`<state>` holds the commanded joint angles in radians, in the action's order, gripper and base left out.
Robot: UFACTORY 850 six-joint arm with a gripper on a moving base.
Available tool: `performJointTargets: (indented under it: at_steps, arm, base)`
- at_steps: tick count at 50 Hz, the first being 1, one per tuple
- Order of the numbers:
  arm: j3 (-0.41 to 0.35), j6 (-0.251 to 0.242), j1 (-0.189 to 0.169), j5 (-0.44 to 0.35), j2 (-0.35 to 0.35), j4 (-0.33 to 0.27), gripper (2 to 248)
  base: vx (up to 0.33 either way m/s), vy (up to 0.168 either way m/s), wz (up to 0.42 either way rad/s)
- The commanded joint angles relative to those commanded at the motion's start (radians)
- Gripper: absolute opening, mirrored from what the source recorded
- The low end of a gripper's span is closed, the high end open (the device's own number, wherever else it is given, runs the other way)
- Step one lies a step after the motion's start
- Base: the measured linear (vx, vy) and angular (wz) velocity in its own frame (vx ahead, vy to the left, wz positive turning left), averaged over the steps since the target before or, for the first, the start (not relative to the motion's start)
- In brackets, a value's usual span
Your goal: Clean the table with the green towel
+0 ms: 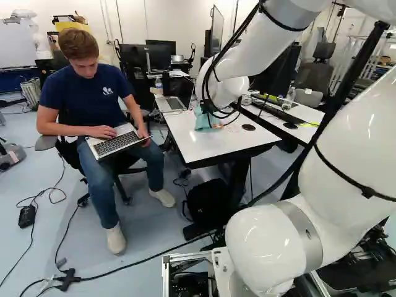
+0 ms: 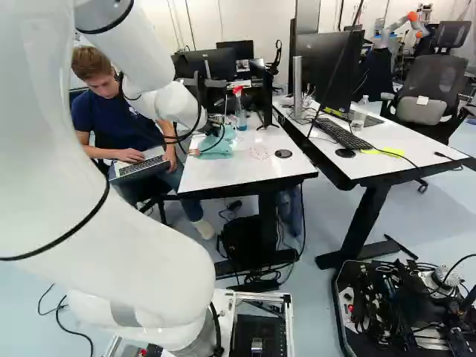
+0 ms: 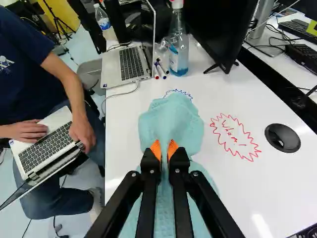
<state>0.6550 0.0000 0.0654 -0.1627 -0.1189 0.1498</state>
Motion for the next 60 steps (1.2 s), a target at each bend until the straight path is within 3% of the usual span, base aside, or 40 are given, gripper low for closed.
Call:
performJointTargets:
  at_steps: [25,60]
  arm:
    - [-0.034,0.000,-0.088,0.000,-0.037,0.000,36]
    - [-0.019,0.000,-0.212,0.000,-0.020,0.000,36]
  base:
    - [0.000,0.000,0.000]
    - [0.000,0.000,0.000]
